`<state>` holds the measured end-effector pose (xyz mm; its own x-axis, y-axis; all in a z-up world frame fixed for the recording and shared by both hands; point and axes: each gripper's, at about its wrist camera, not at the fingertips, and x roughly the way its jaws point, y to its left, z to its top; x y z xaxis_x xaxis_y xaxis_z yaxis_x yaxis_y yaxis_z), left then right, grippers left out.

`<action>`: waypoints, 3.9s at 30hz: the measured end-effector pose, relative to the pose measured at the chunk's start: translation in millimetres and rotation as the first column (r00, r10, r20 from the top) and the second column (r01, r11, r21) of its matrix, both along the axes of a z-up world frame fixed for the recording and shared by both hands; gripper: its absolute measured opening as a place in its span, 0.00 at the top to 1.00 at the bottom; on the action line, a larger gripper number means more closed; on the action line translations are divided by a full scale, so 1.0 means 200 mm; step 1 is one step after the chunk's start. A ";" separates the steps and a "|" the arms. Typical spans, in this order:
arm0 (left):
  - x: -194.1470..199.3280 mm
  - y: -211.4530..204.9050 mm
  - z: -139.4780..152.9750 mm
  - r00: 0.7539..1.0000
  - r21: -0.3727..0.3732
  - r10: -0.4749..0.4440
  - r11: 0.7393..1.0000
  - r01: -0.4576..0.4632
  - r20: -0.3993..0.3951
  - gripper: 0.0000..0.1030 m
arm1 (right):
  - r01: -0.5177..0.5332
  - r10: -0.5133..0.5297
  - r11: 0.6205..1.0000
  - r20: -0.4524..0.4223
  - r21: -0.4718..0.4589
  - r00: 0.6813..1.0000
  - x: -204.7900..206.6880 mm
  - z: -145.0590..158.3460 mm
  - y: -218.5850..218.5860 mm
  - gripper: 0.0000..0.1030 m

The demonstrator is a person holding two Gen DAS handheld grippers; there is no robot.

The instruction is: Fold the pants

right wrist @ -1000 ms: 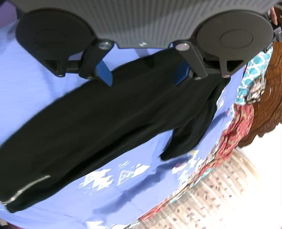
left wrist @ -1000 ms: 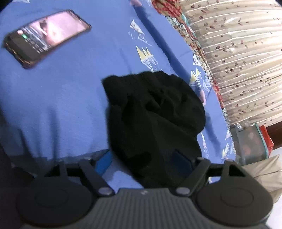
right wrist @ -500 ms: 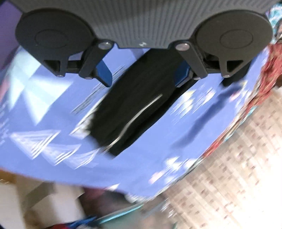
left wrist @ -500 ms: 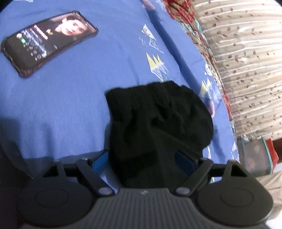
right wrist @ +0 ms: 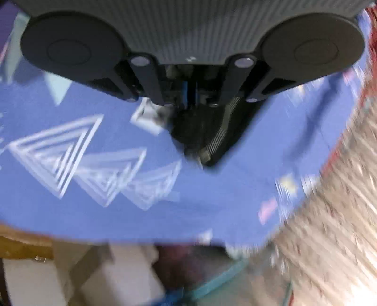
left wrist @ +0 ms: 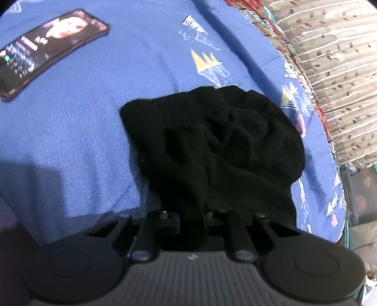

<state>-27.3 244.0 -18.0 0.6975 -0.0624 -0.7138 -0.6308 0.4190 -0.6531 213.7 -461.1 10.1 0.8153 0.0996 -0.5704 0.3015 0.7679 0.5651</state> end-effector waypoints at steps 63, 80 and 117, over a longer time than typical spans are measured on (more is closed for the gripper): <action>0.12 0.35 0.35 0.956 0.426 -0.119 0.905 -0.007 0.268 0.94 | -0.698 0.699 0.713 -0.004 -0.066 0.715 0.89 0.29 2.18 0.93; 0.84 0.00 0.25 0.925 0.522 -0.372 0.806 0.280 0.078 0.85 | -0.174 0.186 0.927 0.005 -0.332 0.983 0.57 0.52 0.43 0.91; 1.05 0.10 0.25 0.959 0.610 -0.283 0.757 0.234 -0.018 0.50 | -0.023 0.011 0.974 -0.055 -0.226 0.998 0.70 0.35 0.25 0.50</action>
